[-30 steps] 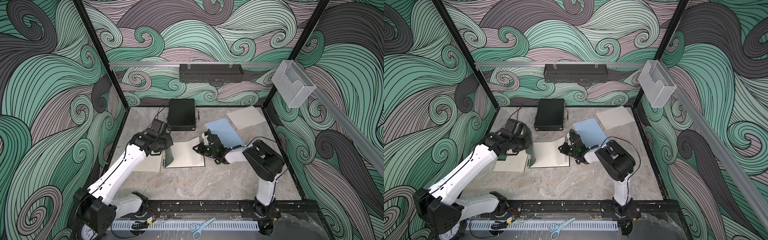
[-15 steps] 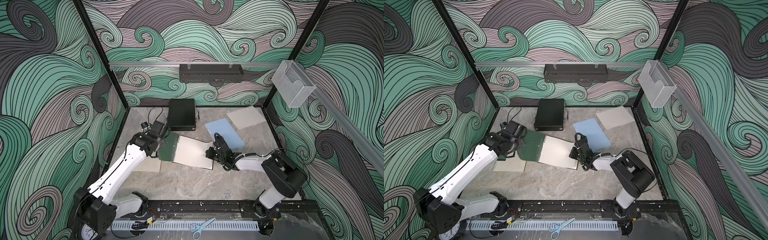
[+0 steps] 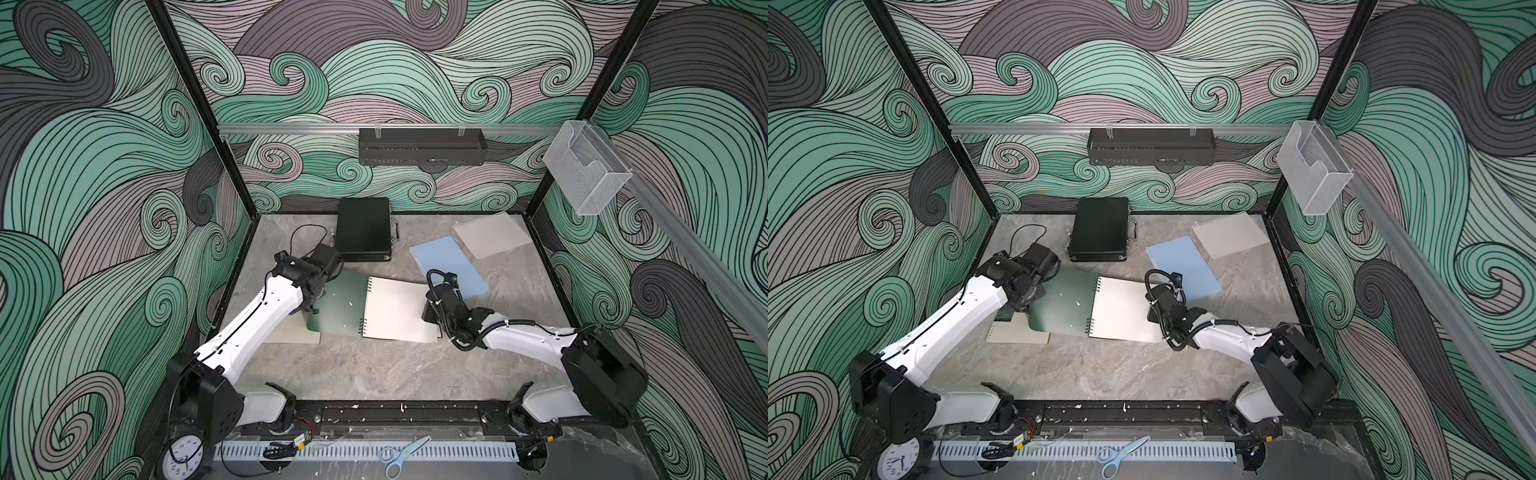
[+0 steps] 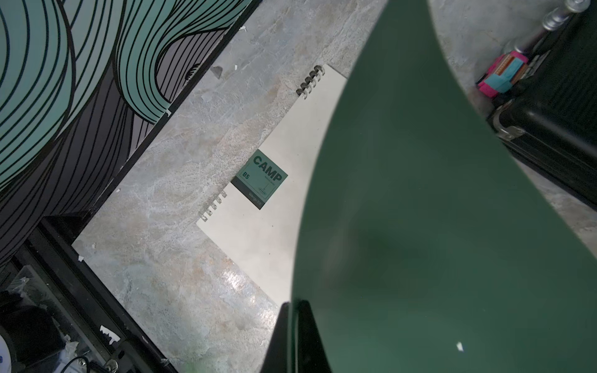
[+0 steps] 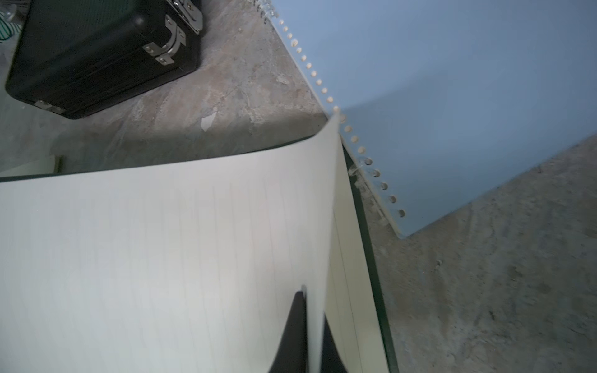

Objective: Tear off pages from different notebooks
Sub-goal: Tear off the paper from the notebook.

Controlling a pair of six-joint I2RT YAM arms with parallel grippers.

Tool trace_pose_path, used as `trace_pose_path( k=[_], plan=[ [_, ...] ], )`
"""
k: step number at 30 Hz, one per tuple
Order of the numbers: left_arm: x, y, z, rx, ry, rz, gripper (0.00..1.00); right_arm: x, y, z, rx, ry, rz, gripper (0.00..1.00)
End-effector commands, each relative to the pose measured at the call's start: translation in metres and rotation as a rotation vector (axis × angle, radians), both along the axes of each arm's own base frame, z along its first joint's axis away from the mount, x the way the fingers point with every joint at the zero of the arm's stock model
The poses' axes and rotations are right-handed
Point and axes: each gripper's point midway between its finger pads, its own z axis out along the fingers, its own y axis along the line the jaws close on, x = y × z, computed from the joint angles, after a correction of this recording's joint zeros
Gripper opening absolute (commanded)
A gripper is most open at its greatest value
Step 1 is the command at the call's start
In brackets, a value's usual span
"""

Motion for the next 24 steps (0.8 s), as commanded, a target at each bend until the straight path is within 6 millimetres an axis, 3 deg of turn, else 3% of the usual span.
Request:
trace_pose_path(
  k=[1, 8, 17, 20, 22, 24],
  plan=[
    [-0.007, 0.026, 0.009, 0.093, 0.003, 0.089, 0.00, -0.006, -0.056, -0.004, -0.223, 0.021, -0.157, 0.00],
    [-0.010, 0.042, -0.002, 0.099, 0.025, 0.147, 0.00, -0.002, -0.072, -0.018, -0.238, 0.069, -0.207, 0.00],
    [-0.003, 0.037, -0.021, 0.006, 0.037, 0.116, 0.00, 0.003, -0.098, -0.045, -0.196, 0.158, -0.299, 0.00],
    [0.004, 0.028, -0.025, -0.053, 0.023, 0.072, 0.00, 0.008, -0.087, -0.045, -0.158, 0.159, -0.256, 0.00],
    [0.010, 0.013, -0.027, -0.136, 0.007, 0.022, 0.00, 0.011, -0.067, -0.039, -0.103, 0.133, -0.183, 0.00],
    [0.016, -0.015, -0.025, -0.272, 0.008, -0.082, 0.00, 0.012, -0.045, -0.024, -0.060, 0.095, -0.119, 0.00]
  ],
)
